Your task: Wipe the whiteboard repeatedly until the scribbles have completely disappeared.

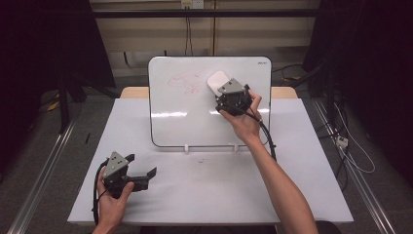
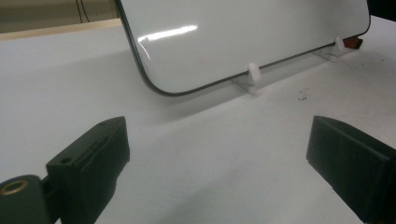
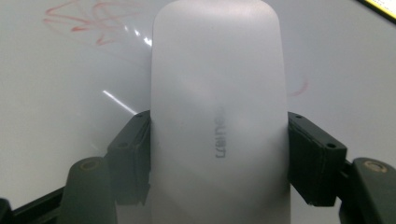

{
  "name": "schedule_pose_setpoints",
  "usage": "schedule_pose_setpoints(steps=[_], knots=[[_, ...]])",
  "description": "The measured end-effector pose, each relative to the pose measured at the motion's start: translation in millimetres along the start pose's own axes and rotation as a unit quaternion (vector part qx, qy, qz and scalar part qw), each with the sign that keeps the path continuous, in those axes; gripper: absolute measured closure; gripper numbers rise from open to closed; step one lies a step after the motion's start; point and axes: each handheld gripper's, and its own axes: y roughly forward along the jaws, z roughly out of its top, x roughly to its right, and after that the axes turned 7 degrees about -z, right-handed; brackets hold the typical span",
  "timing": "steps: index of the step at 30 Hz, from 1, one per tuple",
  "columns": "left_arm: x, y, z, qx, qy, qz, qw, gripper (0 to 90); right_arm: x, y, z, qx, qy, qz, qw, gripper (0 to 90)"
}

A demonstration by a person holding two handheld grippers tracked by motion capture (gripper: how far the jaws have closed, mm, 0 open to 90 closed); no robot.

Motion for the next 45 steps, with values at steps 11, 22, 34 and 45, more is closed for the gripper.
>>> schedule_pose_setpoints(steps=[11, 22, 34, 45], knots=[[-0.2, 0.3, -0.5, -0.001, -0.001, 0.000, 1.0000, 5.8, -27.7, -6.9, -8.9, 0.008, -0.041, 0.019, 0.9990, 31.7], [-1.0, -0.7, -0.4, -0.002, 0.000, -0.002, 1.0000, 6.0, 10.6, 3.3, 5.0, -0.001, 0.005, 0.001, 1.0000, 31.7], [-1.0, -1.2, -1.7, 0.001, -0.007, 0.004, 1.0000, 6.1, 43.3, 6.8, 12.9, -0.007, 0.042, -0.029, 0.9987, 31.7], [0.8, -1.8, -0.3, -0.002, 0.002, 0.001, 1.0000, 6.1, -29.8, 0.2, 5.7, 0.013, -0.034, 0.015, 0.9992, 31.7]])
